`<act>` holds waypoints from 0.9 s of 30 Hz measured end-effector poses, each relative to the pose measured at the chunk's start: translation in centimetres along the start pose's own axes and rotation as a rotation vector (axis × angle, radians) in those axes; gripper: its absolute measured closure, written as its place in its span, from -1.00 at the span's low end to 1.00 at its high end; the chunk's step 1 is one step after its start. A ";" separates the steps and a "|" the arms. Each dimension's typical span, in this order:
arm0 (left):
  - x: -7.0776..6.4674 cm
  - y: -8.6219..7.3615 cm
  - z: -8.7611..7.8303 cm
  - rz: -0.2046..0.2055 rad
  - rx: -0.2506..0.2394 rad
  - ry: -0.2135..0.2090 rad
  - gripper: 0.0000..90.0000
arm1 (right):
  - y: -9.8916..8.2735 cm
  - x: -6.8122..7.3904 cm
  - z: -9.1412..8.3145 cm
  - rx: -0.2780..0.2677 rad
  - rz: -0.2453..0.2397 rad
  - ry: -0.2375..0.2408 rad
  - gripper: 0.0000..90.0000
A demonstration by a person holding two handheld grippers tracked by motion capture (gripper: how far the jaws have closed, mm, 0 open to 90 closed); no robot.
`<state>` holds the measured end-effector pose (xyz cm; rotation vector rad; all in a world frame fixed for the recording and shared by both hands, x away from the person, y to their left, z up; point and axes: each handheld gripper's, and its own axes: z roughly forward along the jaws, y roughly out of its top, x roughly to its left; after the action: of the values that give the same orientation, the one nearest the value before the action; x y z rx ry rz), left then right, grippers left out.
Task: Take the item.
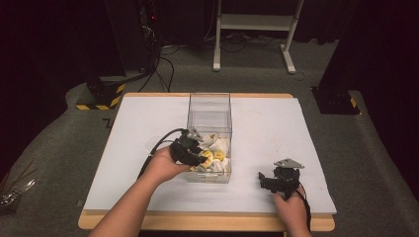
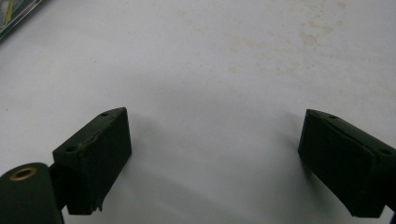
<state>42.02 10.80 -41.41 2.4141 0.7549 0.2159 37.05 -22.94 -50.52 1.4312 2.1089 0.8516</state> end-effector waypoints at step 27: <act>-0.4 0.1 0.8 0.043 0.070 -0.028 0.70 | 0.0 0.0 0.0 -0.001 0.001 0.004 -0.78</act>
<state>42.04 10.11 -42.02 2.4956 0.7098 0.1748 37.02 -22.94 -50.51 1.4314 2.1106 0.8559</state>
